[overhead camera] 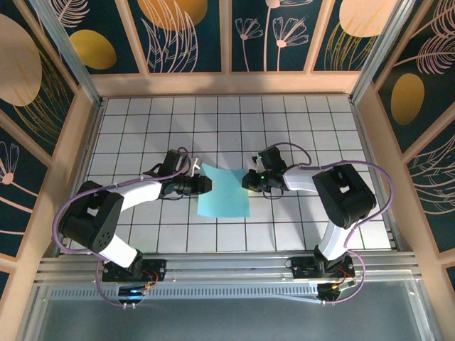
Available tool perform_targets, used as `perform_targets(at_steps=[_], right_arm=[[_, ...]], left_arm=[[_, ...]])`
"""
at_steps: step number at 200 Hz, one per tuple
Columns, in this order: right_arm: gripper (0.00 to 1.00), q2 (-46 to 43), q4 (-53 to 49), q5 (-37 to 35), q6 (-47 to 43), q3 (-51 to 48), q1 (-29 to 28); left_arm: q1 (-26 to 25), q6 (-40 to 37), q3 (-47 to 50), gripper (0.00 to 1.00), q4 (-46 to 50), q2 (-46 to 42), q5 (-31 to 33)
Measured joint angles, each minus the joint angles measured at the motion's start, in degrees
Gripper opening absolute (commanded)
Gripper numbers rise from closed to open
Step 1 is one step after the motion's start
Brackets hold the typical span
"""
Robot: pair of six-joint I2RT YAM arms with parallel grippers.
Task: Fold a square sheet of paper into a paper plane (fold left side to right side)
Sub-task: First fold in half a square sheet of paper at the center of the table.
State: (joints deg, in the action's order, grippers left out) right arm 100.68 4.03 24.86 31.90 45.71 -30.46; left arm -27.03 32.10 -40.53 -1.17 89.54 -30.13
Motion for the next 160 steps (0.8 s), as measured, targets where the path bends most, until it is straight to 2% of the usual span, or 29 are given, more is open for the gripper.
perform_targets(at_steps=[26, 81, 127, 160], right_arm=[[0.14, -0.02, 0.02, -0.02, -0.02, 0.0, -0.02], [0.14, -0.22, 0.35, -0.07, -0.02, -0.22, -0.09], [0.14, -0.59, 2.12, -0.07, 0.37, -1.27, -0.13], [0.14, -0.79, 3.15, 0.04, 0.98, -1.81, -0.15]], left_arm=[[-0.09, 1.16, -0.37, 0.5, -0.22, -0.7, -1.31], [-2.89, 3.78, -2.95, 0.53, -4.09, -0.63, -4.68], [-5.25, 5.49, -5.42, 0.54, -7.26, 3.3, -5.86], [-5.62, 6.64, -5.57, 0.52, -9.16, 6.03, -5.88]])
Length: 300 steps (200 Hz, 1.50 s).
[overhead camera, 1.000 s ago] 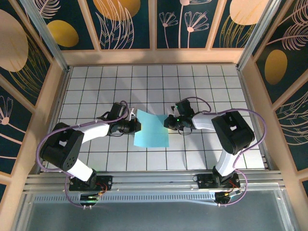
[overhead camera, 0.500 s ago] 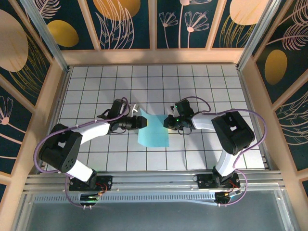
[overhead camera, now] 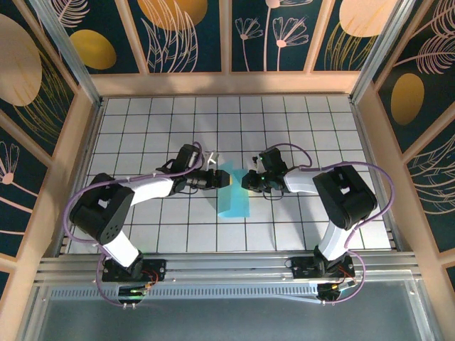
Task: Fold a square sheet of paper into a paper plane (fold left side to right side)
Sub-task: First fold in half a square sheet of paper at the center of the table.
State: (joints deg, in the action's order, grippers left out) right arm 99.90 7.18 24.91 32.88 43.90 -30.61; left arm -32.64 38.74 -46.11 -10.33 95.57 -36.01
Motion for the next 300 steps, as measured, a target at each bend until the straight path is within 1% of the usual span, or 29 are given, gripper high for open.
perform_targets(at_steps=[20, 73, 89, 128, 144, 163, 194, 206, 216, 239, 260, 300], right_arm=[[0.13, -0.2, 0.57, 0.0, 0.52, -0.37, 0.02], [0.13, -1.09, 0.79, 0.0, 0.92, -1.36, 0.0], [0.13, -1.27, 0.79, 0.0, 0.92, -1.38, 0.02], [0.14, -2.32, 0.66, 0.0, 0.94, -1.38, 0.02], [0.17, -3.82, 0.26, 0.0, 0.92, -1.42, 0.2], [0.18, -6.49, -0.13, 0.22, 0.92, -1.66, 0.76], [0.27, -11.63, -0.63, 2.38, 0.94, -3.04, 3.41], [0.34, -13.31, -0.87, 3.74, 1.07, -3.56, 4.28], [0.39, -14.56, -0.94, 5.25, 1.7, -4.09, 4.63], [0.46, -16.13, 0.28, 9.51, 3.28, -5.64, 4.59], [0.47, -15.96, 0.94, 11.61, 4.44, -6.43, 3.67], [0.46, -12.37, 3.8, 12.7, 6.03, -6.47, 1.27]], left_arm=[[-0.02, 0.61, -0.13, 0.45, -0.61, 1.29, 0.04], [-0.44, 1.33, -0.85, 0.17, -1.51, 4.28, 0.55], [-0.68, 1.6, -0.85, 0.12, -1.42, 5.03, 1.14], [-0.7, 1.46, -0.94, 0.09, -1.42, 5.9, 2.29], [-0.7, 1.44, -0.94, 0.09, -1.42, 5.92, 2.49], [-0.7, 1.44, -0.94, 0.08, -1.4, 5.97, 2.69], [-0.7, 1.44, -0.96, 0.08, -1.42, 5.97, 3.08], [-0.7, 1.44, -0.96, 0.08, -1.42, 5.97, 3.1], [-0.7, 1.44, -0.96, 0.08, -1.42, 5.97, 3.1], [-0.7, 1.46, -1.03, 0.08, -1.4, 5.97, 3.1], [-0.7, 1.44, -1.2, 0.08, -1.42, 5.97, 3.1], [-0.7, 1.44, -1.27, 0.08, -1.4, 5.97, 3.1]])
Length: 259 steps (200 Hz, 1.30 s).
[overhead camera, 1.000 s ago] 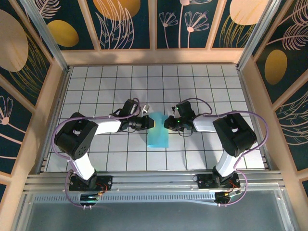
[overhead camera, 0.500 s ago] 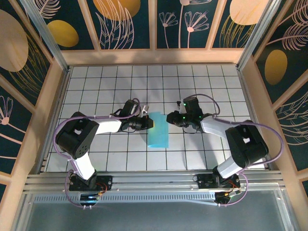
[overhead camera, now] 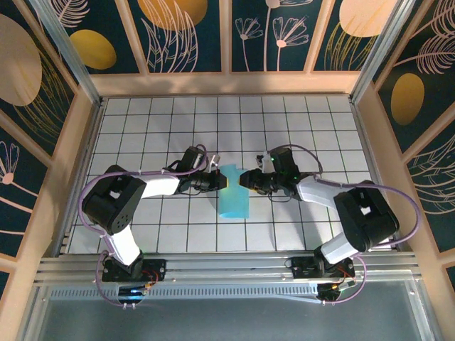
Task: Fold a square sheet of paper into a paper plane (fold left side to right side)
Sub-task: First fold in half a square sheet of paper at the center of the table.
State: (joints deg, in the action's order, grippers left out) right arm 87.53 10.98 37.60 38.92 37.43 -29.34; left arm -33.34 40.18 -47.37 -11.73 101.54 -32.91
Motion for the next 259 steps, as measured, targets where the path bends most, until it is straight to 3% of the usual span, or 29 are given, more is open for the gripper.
perform_targets(at_steps=[121, 154, 181, 217, 259], right_arm=[[0.3, 7.61, 6.84, 0.02, 2.19, 0.63, -1.92], [0.14, 7.91, 7.23, 0.0, 2.38, 0.79, -2.71], [0.02, 7.91, 7.04, -0.26, 2.1, 0.81, -2.71], [0.0, 7.89, 5.07, -2.25, 1.49, 0.81, -2.71], [0.0, 7.78, 1.62, -5.68, 0.44, 1.03, -2.71]], left_arm=[[-0.11, 0.0, 0.0, 0.07, -0.02, 0.0, -0.04], [-0.22, 0.0, 0.0, 0.09, -0.02, 0.0, -0.04], [-0.22, 0.11, 0.0, 0.22, 0.15, -0.33, 0.59], [-0.22, -0.02, 0.0, 0.43, 2.95, -6.1, 4.28], [-0.22, -0.28, 0.0, 0.49, 6.62, -11.82, 10.78]])
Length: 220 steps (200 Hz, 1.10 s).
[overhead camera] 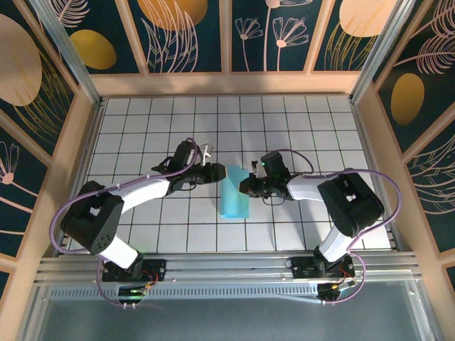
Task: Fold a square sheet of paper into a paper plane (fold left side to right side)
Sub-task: First fold in half a square sheet of paper at the center of the table.
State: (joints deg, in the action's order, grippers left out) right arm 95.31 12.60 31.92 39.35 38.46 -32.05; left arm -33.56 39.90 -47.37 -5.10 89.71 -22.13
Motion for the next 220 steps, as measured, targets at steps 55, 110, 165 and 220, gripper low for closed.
perform_targets(at_steps=[55, 110, 165, 220], right_arm=[[0.0, -0.02, -3.34, -3.15, -0.72, 1.14, 0.0], [0.0, -0.13, -5.2, -4.02, -1.51, 1.57, 0.0], [0.0, -1.36, -6.08, -4.72, -1.55, 1.64, -0.22], [0.01, -1.4, -6.73, -4.96, -1.95, 1.64, -0.31]], left_arm=[[-0.39, 0.72, 2.51, 0.51, 1.55, 1.44, 1.79], [-1.38, 1.33, 2.6, 0.52, 1.44, 4.55, 1.36], [-2.86, 1.86, 0.2, 0.51, 0.7, 9.62, -0.09], [-3.65, 1.99, -2.16, 0.44, 1.9, 12.15, 0.72]])
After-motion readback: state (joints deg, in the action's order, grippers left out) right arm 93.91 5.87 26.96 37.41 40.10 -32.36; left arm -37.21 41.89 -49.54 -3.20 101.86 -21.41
